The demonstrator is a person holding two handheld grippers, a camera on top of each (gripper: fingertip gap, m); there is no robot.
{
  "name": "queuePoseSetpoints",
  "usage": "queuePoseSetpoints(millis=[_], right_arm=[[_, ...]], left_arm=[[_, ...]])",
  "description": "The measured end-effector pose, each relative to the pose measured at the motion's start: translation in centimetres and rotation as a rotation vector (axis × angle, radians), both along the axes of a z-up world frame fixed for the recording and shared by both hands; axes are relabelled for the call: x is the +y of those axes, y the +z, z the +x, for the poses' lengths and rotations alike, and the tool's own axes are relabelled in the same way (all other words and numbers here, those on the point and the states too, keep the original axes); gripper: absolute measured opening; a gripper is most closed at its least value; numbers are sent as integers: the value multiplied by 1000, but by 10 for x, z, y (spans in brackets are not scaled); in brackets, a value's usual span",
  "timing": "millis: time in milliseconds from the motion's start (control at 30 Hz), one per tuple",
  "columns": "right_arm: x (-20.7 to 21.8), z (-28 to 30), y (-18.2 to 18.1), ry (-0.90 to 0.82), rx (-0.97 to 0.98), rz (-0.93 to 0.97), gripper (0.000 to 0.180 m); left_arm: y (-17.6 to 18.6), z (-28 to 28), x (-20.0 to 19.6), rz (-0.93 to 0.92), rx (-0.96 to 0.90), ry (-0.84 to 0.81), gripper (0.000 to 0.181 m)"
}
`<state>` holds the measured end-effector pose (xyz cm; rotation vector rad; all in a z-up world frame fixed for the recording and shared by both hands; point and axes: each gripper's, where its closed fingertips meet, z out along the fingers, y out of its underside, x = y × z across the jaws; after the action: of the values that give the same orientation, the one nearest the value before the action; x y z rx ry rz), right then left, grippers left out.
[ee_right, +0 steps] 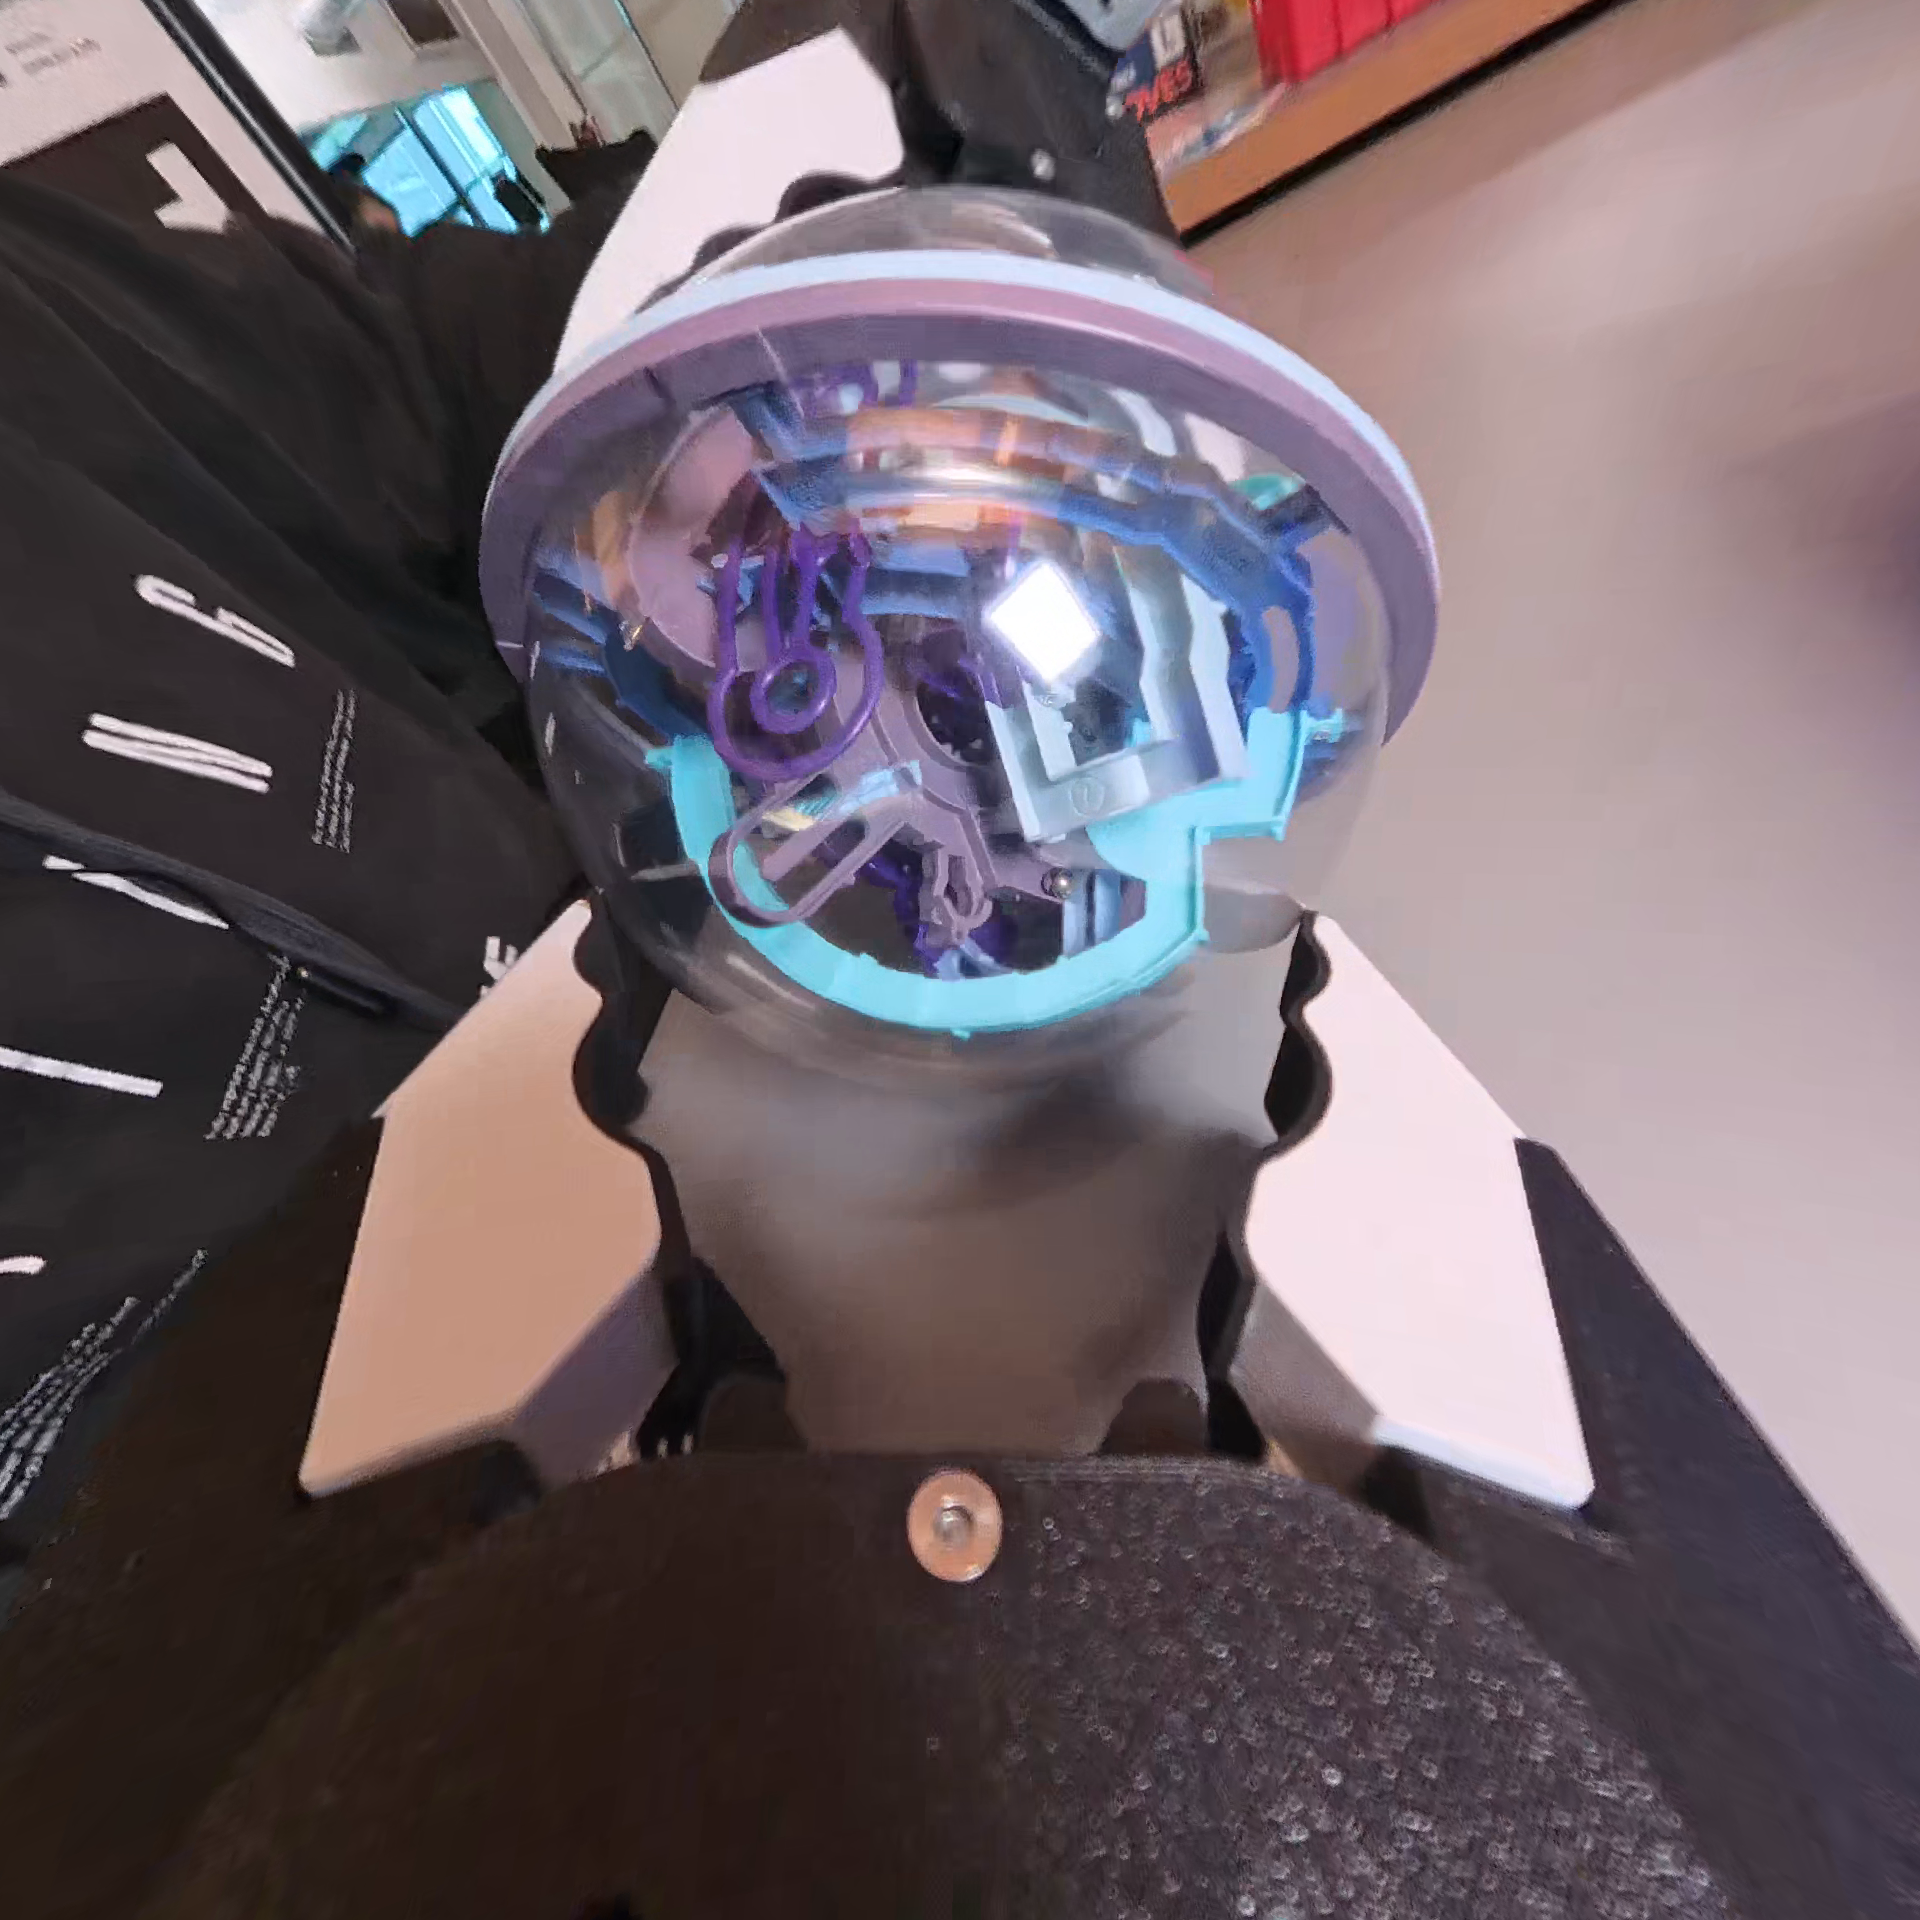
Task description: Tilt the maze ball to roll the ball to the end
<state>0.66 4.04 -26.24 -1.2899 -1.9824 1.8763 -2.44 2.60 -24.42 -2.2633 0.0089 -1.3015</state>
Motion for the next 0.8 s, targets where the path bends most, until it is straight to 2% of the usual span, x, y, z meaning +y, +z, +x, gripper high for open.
queuePoseSetpoints(millis=[233, 367, 500, 600, 667, 800], right_arm=[[9, -3, -8, -15, 25, 90, 124], [22, -8, -7, -64, 38, 99, 123], [33, -13, -7, -91, -38, -24, 119], [42, -17, -7, -100, -82, -103, 115], [45, -18, -9, -81, -110, -131, 115], [60, -22, -4, -114, -157, -237, 111]], left_arm=[[0, -19, 21, -91, -171, 114, 140], [1, -24, 34, -44, -168, 127, 149], [1, -19, 31, 180, 39, -15, 158], [0, -21, 36, 396, 315, -76, 158], [-5, -21, 39, 464, 458, -132, 159], [-3, -26, 52, 406, 383, -89, 159]])
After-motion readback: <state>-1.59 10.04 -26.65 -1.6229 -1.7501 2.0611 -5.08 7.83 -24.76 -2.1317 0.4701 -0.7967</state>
